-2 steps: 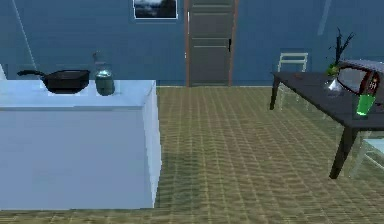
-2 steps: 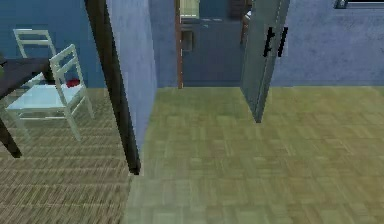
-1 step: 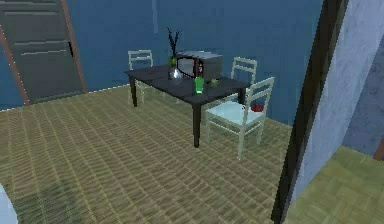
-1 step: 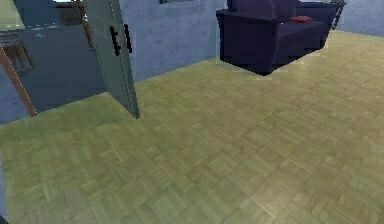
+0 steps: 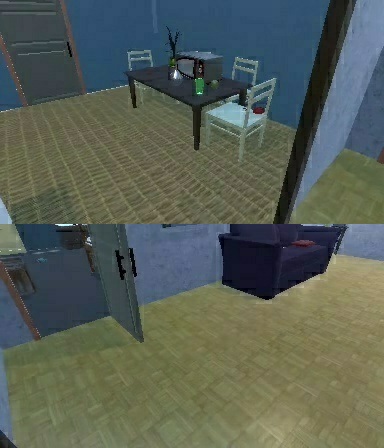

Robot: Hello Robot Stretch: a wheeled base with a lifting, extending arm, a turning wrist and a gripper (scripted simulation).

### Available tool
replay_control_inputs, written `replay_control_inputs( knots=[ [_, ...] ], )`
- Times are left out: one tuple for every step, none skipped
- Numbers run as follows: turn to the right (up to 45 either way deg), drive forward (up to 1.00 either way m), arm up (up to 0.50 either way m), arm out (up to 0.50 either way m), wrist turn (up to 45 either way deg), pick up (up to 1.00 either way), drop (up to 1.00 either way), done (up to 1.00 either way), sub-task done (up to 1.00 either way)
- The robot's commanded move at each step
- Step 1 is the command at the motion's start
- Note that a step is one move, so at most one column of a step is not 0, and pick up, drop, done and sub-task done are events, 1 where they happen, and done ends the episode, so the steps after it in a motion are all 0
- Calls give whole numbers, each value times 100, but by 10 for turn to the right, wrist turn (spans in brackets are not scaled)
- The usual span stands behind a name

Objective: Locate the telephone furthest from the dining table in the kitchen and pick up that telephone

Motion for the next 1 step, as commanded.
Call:
replay_control_inputs(
  knots=[
    [-30, 0, 0, 0, 0, 0, 0, 0, 0]
  ],
)
